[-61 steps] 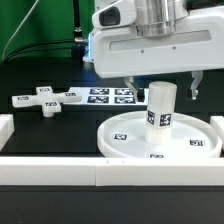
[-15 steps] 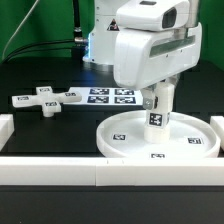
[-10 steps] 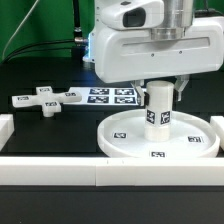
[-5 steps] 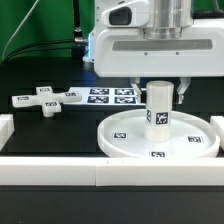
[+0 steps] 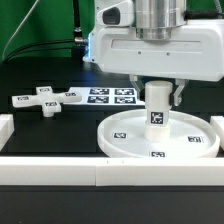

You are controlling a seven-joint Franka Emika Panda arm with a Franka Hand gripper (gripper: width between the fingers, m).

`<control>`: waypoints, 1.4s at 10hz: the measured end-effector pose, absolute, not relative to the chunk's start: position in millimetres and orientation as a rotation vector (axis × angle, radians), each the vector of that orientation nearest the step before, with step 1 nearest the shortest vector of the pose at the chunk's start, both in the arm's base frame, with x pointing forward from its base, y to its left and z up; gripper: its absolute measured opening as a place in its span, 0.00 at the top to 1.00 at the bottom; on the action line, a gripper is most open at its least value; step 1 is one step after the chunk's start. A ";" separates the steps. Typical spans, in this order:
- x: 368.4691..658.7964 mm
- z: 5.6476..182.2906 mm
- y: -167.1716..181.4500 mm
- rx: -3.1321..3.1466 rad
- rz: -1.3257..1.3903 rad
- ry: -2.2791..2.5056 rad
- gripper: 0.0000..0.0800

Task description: Assemble round table

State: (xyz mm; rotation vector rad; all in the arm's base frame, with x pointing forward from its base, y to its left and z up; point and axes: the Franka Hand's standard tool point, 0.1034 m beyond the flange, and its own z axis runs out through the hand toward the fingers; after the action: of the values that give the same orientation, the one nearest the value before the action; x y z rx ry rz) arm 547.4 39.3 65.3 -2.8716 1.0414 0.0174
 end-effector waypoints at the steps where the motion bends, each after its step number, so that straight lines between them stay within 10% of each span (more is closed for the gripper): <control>1: 547.3 65.4 40.1 -2.832 0.022 1.149 0.49; 14: 548.0 64.6 40.4 -2.053 0.136 2.143 0.41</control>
Offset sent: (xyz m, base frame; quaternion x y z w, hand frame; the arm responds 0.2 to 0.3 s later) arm 0.0000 0.0000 0.0000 0.0000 0.0000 0.1938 0.9810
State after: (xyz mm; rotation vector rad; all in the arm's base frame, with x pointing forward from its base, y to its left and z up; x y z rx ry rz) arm 548.0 40.4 64.6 -2.0526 2.1433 0.1356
